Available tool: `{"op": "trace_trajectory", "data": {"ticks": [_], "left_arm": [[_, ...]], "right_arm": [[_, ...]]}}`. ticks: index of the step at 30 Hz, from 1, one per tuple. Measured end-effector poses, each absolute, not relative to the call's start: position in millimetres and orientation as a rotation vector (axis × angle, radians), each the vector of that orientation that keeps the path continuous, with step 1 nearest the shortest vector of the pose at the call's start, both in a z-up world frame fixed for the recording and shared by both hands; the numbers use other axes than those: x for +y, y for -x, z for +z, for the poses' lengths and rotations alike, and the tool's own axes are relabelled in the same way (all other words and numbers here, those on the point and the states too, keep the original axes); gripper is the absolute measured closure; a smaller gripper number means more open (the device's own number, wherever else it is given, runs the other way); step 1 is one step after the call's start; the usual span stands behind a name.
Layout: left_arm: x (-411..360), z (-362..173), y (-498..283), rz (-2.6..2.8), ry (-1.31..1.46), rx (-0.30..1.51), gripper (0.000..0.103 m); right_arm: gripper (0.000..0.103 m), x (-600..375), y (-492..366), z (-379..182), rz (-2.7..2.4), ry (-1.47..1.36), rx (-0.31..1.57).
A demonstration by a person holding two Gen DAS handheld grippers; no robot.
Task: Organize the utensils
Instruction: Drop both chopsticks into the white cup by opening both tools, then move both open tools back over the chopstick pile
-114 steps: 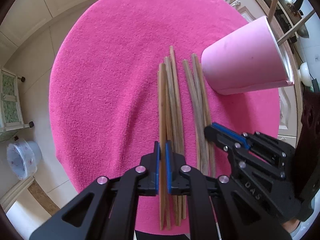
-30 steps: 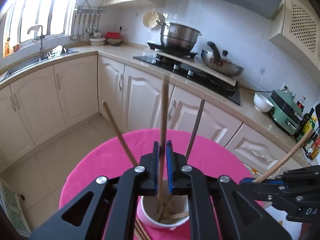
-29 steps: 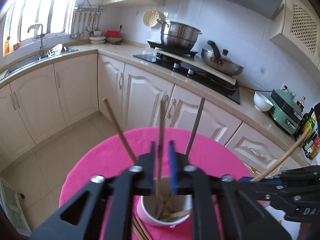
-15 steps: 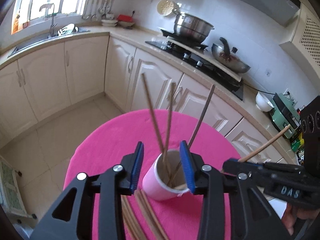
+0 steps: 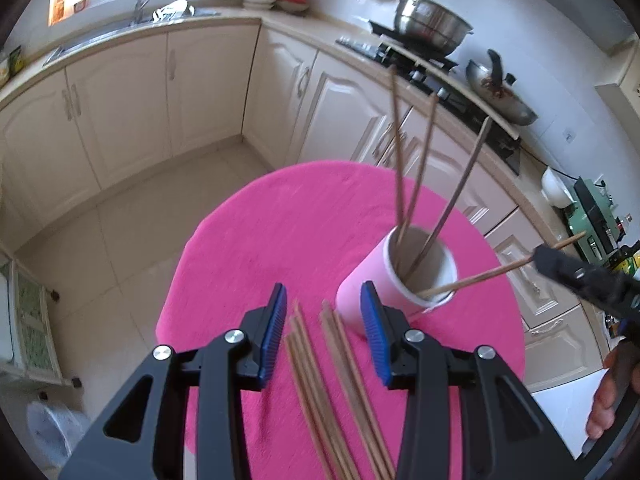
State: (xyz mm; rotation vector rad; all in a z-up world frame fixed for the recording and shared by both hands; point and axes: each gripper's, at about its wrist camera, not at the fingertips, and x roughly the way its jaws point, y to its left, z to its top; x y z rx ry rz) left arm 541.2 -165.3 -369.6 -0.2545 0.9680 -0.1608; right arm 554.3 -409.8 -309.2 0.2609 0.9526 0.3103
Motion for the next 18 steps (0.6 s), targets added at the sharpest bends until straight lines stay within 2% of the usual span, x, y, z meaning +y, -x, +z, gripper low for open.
{"op": "trace_trajectory", "data": {"ticks": [6,11,18], "left_arm": [[-159.6,-404.6,-534.0,-0.14,0.25,1.109,0.065],[-167.0,-443.2,-529.6,-0.127,0.205,1.242,0.065],[-187.1,-474.4,-519.9,-0.139,0.088,1.327,0.065]], "right_arm": [[0.051,-423.5,-536.6,-319.7,0.258,-0.265,0.953],[0.051,-419.1,-521.3,-355.3,0.252,-0.238,1.056],[0.051,-397.9,-505.1,-399.8,0.303,-0.228,1.198]]}}
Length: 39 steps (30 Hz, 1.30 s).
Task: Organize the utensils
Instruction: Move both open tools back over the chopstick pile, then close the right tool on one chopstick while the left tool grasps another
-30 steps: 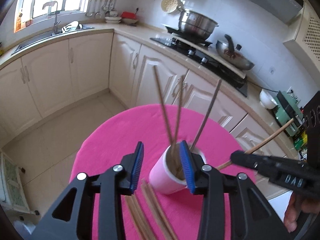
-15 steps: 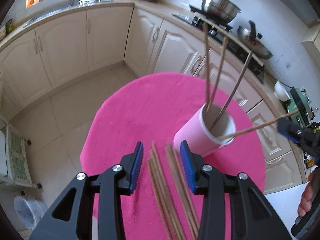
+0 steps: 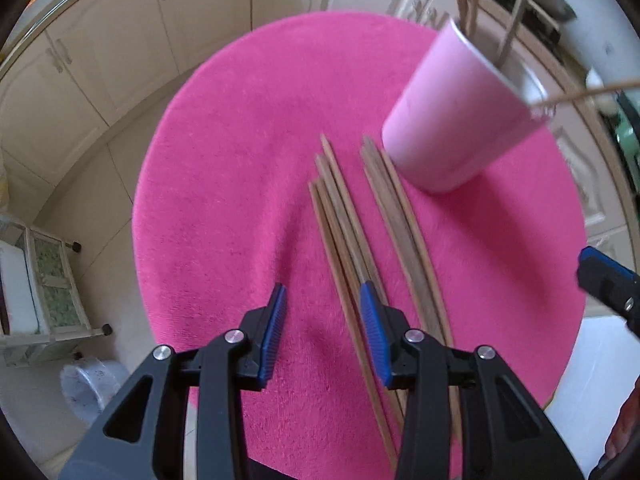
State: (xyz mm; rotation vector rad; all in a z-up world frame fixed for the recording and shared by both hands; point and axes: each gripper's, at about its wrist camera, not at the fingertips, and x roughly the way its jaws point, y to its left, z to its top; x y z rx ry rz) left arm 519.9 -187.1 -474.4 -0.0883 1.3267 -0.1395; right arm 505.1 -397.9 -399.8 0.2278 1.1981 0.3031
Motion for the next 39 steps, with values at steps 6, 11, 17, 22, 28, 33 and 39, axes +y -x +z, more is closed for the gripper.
{"op": "trace_trajectory", "data": {"ticks": [6,11,17,22,28,33,39], "left_arm": [[-196.5,-486.5,-518.5,-0.117,0.012,1.377,0.065],[-198.4,-488.5,-521.8,-0.113,-0.011,1.394,0.065],[-209.6,-487.8,-533.7,-0.101,-0.101,1.459,0.064],[-203.9,-493.6,-536.4,-0.104,-0.066,1.529,0.063],[-212.6,-490.6,-542.7,-0.096,-0.121,1.547,0.072],[-209.8,-484.0,-542.1,-0.091,-0.04,1.549,0.092],[-186.7,-482.0,-540.6,-0.109,0.112,1.545,0.096]], "right_arm": [[0.051,-384.3,-504.1,-411.7,0.349,-0.225,1.255],[0.051,-380.9,-508.8,-417.0,0.353,-0.22,1.273],[0.051,-375.7,-512.2,-422.9,0.343,-0.184,1.295],[0.051,-369.5,-514.7,-426.8,0.351,-0.142,1.307],[0.052,-356.4,-522.1,-434.6,0.372,-0.107,1.319],[0.071,-339.8,-530.8,-442.5,0.402,-0.035,1.333],[0.08,-320.4,-541.3,-454.9,0.432,0.021,1.358]]}}
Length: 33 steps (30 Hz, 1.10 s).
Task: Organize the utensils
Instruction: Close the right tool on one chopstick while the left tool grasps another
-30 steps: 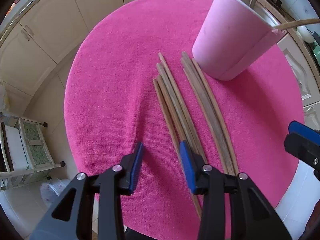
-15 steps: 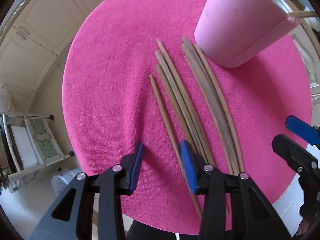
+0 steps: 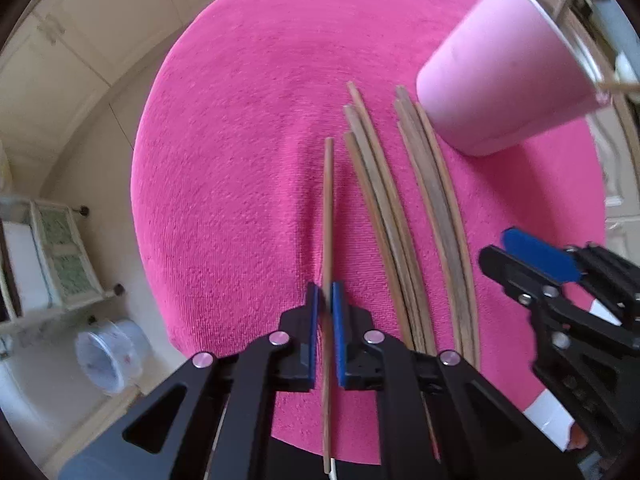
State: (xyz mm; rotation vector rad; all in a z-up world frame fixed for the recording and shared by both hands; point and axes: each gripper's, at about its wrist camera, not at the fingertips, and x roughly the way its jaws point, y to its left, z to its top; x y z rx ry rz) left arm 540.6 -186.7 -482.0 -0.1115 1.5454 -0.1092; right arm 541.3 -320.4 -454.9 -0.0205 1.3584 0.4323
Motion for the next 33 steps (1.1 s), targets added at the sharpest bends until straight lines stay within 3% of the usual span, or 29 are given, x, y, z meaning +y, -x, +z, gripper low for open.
{"op": "trace_trajectory", "data": {"ticks": [20,33], "left_arm": [[-141.9,-481.6,-537.7,-0.116,0.217,1.485,0.098],[-154.8,-445.4,-537.1,-0.212,0.209,1.356,0.098]], "right_arm": [[0.097,-276.3,-550.0,-469.6,0.429,0.191,1.404],[0.097,-304.5,-535.9,-436.1,0.48,0.032,1.351]]}}
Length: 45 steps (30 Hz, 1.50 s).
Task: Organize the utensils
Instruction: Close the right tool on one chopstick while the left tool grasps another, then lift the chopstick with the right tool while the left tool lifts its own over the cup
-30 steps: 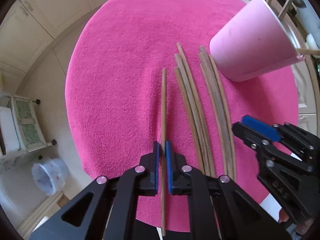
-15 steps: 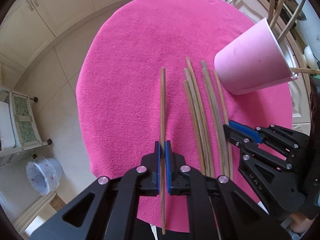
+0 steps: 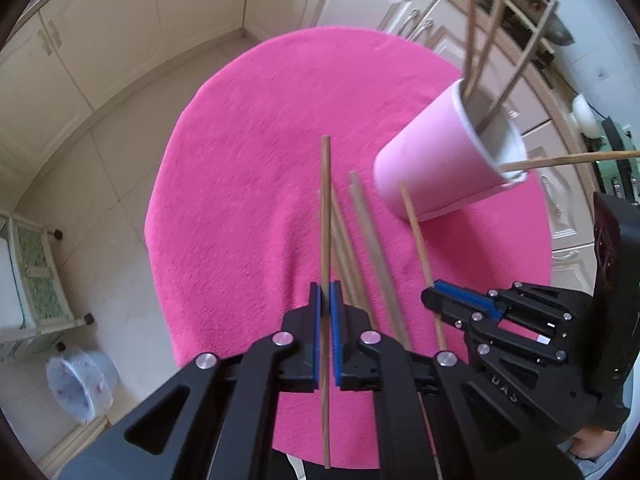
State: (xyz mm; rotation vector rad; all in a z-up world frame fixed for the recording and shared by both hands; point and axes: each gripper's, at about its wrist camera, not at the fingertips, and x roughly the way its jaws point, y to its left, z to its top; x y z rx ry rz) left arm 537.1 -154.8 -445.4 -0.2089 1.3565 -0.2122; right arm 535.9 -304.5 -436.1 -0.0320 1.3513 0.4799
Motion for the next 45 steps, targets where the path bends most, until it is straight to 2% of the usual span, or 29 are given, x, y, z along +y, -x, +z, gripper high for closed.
{"op": "trace_trajectory", "data": {"ticks": [16,28,36,45], "left_arm": [[-199.1,-384.5,-535.6,-0.371,0.168,1.21,0.098],[-224.6,-308.9,-569.8,-0.433,0.21,0.895,0.098],[-232.2,-277.9,-596.9,-0.386,0.229,0.7,0.098],[-229.7,-287.9,-614.6,-0.349,0.226,0.607,0.098]], "right_arm": [[0.097,-332.8,-519.0,-366.2,0.519,-0.1,1.162],[0.097,-379.3,-544.5,-286.9,0.456,-0.321,0.792],[0.097,-400.0,-573.0,-269.8,0.34,-0.405,0.585],[0.097,-390.6,-594.0,-277.1,0.264,-0.364,0.467]]}}
